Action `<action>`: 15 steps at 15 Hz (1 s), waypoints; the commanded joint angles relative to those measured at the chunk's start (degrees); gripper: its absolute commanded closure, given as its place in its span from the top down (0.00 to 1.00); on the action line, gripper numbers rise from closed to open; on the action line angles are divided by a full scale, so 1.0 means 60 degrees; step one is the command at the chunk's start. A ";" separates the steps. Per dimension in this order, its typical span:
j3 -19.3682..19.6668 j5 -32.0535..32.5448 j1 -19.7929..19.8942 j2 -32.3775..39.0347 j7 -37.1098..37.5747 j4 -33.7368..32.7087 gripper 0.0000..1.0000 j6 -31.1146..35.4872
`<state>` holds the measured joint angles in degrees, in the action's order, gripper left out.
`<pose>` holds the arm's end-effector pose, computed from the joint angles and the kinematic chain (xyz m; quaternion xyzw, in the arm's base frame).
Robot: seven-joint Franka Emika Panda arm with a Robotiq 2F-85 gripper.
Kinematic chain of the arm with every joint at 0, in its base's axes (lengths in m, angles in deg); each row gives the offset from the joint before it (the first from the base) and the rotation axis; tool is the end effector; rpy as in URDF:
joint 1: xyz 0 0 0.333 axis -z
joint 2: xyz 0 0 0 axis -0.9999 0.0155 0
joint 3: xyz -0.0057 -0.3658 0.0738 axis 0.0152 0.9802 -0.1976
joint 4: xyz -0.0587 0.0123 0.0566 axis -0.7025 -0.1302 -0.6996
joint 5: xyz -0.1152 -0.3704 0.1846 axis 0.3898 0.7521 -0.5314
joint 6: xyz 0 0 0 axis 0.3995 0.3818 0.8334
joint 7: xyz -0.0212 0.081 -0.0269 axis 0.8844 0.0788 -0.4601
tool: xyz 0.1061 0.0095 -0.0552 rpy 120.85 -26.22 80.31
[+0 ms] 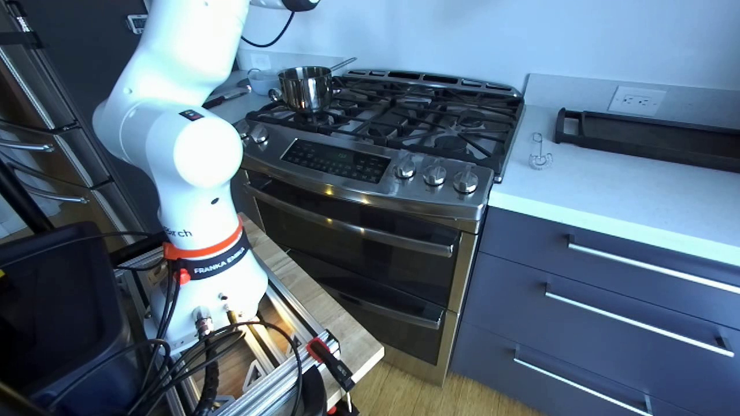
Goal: Remove the silver ladle from the pot and hang it above the stove
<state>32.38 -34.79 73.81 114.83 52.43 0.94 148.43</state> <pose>0.6756 0.3570 0.8165 -0.6570 0.4682 0.3885 0.4451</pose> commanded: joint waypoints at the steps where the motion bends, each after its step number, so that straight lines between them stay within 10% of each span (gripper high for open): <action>1: -0.0199 0.0147 -0.0008 0.0226 0.0255 -0.0506 0.03 0.0007; 15: -0.0463 0.0059 -0.0131 0.0560 0.0119 -0.0881 0.03 0.0488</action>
<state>30.76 -34.80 73.47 116.42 52.39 -1.11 150.47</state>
